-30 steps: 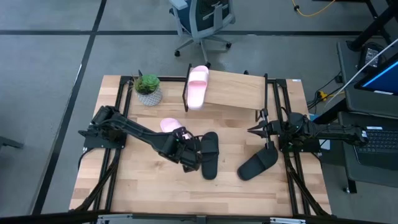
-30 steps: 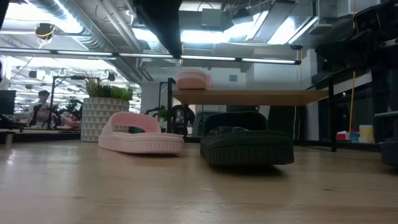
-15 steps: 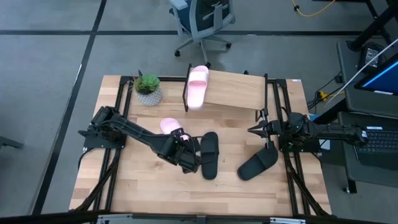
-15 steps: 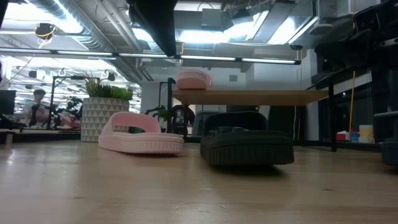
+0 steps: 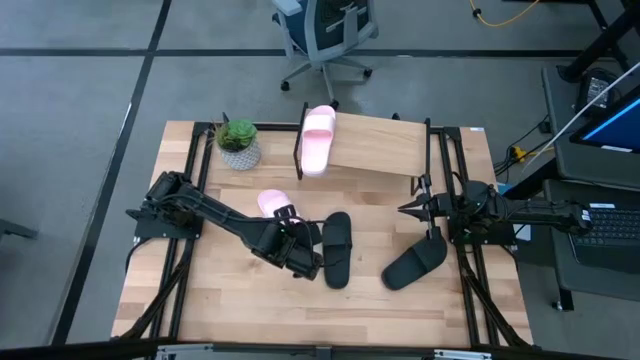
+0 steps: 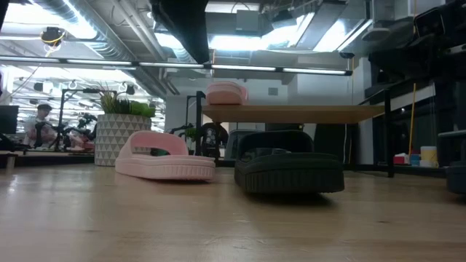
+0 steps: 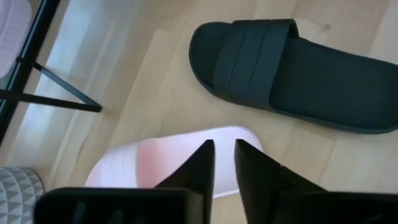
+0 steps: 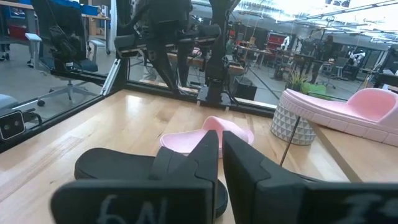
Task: Pick and place slides into the shelf
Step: Put the pink slide on the shelf
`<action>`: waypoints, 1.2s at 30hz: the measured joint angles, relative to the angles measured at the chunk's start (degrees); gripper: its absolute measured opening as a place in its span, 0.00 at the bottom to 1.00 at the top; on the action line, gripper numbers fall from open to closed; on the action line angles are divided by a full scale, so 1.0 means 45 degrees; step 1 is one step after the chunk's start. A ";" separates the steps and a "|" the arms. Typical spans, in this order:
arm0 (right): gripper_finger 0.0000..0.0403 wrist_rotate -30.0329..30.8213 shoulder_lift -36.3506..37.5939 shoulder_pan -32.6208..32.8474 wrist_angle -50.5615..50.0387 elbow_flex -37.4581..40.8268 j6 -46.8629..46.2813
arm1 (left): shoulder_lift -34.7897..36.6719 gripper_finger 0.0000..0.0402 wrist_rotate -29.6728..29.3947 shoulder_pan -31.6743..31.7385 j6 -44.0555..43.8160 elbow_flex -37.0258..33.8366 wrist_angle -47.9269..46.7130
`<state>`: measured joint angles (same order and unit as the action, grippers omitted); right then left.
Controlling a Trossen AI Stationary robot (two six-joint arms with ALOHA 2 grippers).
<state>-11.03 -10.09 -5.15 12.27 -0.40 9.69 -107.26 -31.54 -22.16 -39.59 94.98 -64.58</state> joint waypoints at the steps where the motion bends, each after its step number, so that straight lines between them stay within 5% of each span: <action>1: 0.06 -0.0002 0.0000 0.0000 -0.0003 0.0003 0.0000 | 0.0005 0.18 0.0007 -0.0007 -0.0127 0.0000 -0.0079; 10: 0.06 0.0000 0.0000 0.0000 -0.0005 0.0003 0.0005 | 0.0001 0.36 0.0095 -0.0005 0.0874 -0.0010 -0.0222; 24: 0.06 0.0000 0.0000 0.0002 -0.0005 0.0000 0.0007 | 0.0000 0.37 0.0130 0.0406 -0.3025 -0.1570 -0.1739; 36: 0.06 0.0583 0.0000 0.0000 -0.0005 0.0000 0.0012 | -0.0005 0.37 0.0137 0.0591 -0.3410 -0.2093 -0.1387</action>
<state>-8.40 -10.09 -5.15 12.25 -0.40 9.75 -107.28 -30.93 -19.51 -54.94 85.56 -70.83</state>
